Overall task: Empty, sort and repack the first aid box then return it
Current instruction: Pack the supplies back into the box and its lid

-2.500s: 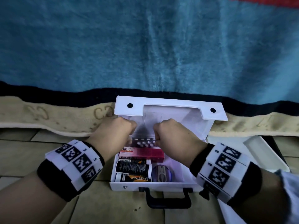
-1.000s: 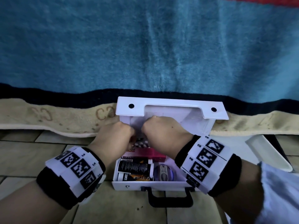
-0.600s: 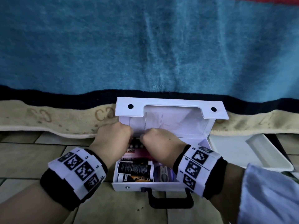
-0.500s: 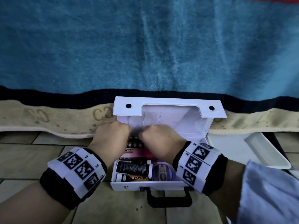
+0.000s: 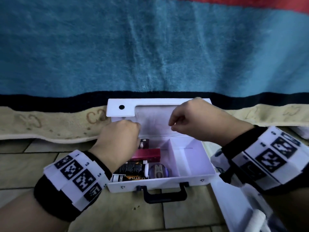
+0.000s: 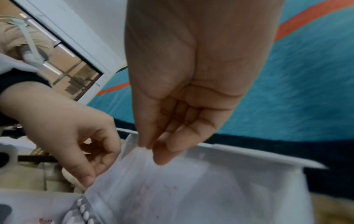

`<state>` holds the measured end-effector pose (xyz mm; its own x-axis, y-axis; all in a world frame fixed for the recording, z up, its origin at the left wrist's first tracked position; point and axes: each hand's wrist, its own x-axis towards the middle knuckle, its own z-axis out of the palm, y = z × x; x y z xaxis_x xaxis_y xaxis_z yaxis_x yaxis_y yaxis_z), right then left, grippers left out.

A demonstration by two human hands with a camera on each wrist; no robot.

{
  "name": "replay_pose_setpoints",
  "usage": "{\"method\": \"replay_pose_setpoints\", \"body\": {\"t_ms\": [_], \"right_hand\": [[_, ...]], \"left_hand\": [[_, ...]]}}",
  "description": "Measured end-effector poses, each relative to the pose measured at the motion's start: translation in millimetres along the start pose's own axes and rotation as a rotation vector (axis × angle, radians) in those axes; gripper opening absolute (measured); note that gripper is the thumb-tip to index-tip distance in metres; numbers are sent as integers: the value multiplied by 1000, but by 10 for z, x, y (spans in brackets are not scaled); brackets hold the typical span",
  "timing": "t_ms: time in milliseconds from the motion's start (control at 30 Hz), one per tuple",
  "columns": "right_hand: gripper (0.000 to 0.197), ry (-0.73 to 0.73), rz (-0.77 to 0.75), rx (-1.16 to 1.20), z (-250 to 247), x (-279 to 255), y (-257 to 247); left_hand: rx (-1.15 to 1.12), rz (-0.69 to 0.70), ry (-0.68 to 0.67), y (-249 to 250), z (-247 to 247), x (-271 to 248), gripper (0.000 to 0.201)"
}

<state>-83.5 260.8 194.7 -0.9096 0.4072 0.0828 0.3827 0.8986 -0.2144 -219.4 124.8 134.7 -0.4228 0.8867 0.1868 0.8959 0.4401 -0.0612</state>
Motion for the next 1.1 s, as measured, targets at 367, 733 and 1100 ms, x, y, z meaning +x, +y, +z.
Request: {"method": "replay_pose_setpoints", "body": {"t_ms": [367, 733, 1100], "right_hand": [[12, 47, 352, 70, -89, -1219, 492], [19, -155, 828, -67, 268, -2229, 868], [44, -101, 730, -52, 553, -2333, 937]], "left_hand": [[-222, 307, -187, 764, -24, -258, 14], [-39, 305, -239, 1000, 171, -273, 15], [7, 284, -232, 1006, 201, -267, 16]]}}
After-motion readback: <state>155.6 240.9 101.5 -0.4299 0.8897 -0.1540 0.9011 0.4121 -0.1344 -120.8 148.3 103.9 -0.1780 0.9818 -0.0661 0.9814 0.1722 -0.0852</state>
